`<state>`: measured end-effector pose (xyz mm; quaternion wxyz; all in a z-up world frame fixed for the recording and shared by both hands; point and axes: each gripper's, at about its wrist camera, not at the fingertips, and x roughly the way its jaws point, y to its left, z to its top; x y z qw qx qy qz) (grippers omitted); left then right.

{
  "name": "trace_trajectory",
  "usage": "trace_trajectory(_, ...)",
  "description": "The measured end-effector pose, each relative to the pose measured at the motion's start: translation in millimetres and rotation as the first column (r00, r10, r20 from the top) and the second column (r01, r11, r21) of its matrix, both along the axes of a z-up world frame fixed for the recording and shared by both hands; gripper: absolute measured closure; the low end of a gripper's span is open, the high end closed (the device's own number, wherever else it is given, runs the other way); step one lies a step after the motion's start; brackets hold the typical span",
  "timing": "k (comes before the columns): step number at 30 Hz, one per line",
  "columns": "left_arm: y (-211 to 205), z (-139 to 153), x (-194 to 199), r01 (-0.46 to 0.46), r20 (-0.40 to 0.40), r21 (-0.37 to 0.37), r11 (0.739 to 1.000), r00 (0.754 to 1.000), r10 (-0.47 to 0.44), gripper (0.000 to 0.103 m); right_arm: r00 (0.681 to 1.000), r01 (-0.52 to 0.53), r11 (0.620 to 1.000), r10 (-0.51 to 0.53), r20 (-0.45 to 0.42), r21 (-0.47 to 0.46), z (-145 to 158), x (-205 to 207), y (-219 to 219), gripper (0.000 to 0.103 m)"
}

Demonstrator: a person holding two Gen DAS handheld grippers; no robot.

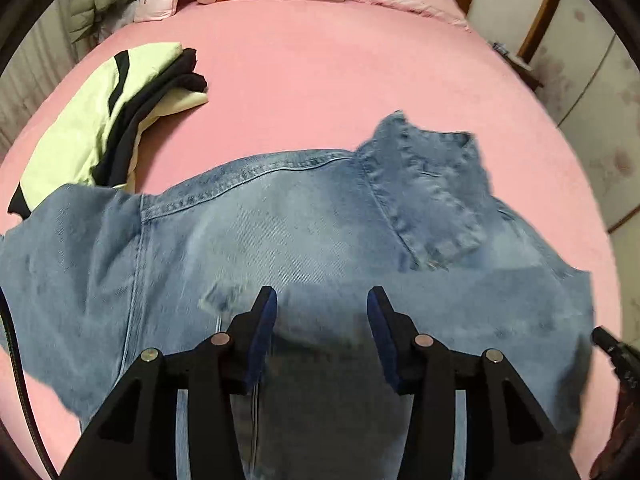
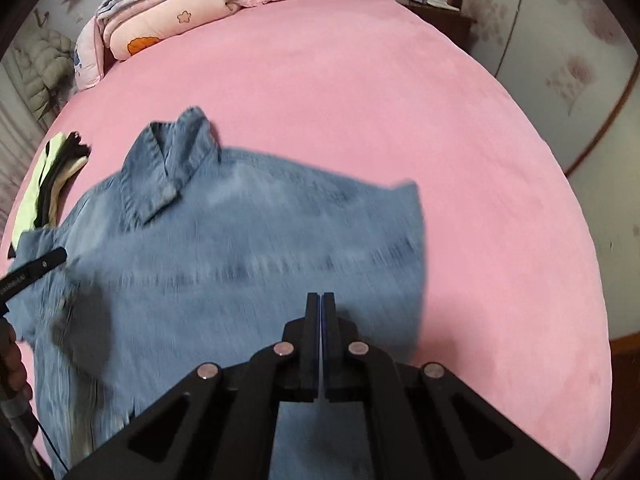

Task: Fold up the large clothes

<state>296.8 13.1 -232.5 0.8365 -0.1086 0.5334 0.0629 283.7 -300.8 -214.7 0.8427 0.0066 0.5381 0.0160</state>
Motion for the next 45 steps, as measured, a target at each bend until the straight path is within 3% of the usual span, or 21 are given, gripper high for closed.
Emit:
trace_trajectory(3,-1.2,-31.3,14.7,-0.040,-0.070,0.012,0.999,0.997,0.041,0.057,1.000,0.008,1.000,-0.008,0.000,0.003,-10.7,25.2,3.8,0.103)
trace_trajectory(6,0.7,-42.0,15.7,-0.037,-0.072,0.053,0.998,0.997,0.041,0.057,0.998,0.046,0.999,-0.046,-0.046,0.000,-32.9,47.8,-5.8,0.103)
trace_trajectory(8,-0.3,-46.0,16.2,-0.006,-0.086,0.120,0.993,0.996,0.016,0.052,0.994,0.074,0.997,-0.075,-0.077,-0.025,-48.3,54.5,-20.9,0.103)
trace_trajectory(9,2.1,-49.2,16.4,0.000,-0.098,0.130,0.992,0.995,0.013,0.044,0.993,0.080,0.996,-0.083,-0.081,-0.030,-51.6,56.3,-24.9,0.103)
trace_trajectory(15,14.5,-42.5,12.0,-0.039,-0.130,0.107,0.993,0.990,0.053,0.042,0.988,0.126,0.992,-0.122,-0.098,0.033,-36.1,47.9,-55.9,0.103)
trace_trajectory(19,4.7,-3.1,-14.2,-0.051,-0.110,0.100,0.994,0.992,0.062,0.041,0.992,0.099,0.992,-0.092,-0.089,0.077,-7.4,29.2,-54.4,0.103)
trace_trajectory(22,-11.4,28.7,-35.6,-0.039,-0.105,0.100,0.994,0.993,0.050,0.032,0.996,0.055,0.993,-0.048,-0.075,0.102,18.4,10.3,-45.8,0.103)
trace_trajectory(28,-44.4,91.3,-76.3,-0.032,-0.059,0.085,0.996,0.998,0.037,0.030,0.997,-0.049,0.988,0.056,-0.044,0.145,74.6,-26.8,-28.7,0.103)
trace_trajectory(35,-70.1,163.1,-124.9,-0.056,0.022,0.071,0.996,0.998,0.054,0.020,0.972,-0.232,0.963,0.234,0.006,0.137,129.3,-63.7,0.5,0.100)
trace_trajectory(40,-68.9,201.8,-161.4,-0.095,0.044,0.048,0.994,0.995,0.093,0.018,0.944,-0.329,0.934,0.322,0.066,0.139,163.8,-89.2,21.3,0.100)
trace_trajectory(45,-46.7,221.3,-187.5,-0.152,0.048,0.001,0.988,0.987,0.152,0.018,0.938,-0.346,0.921,0.336,0.081,0.182,181.9,-108.8,39.7,0.100)
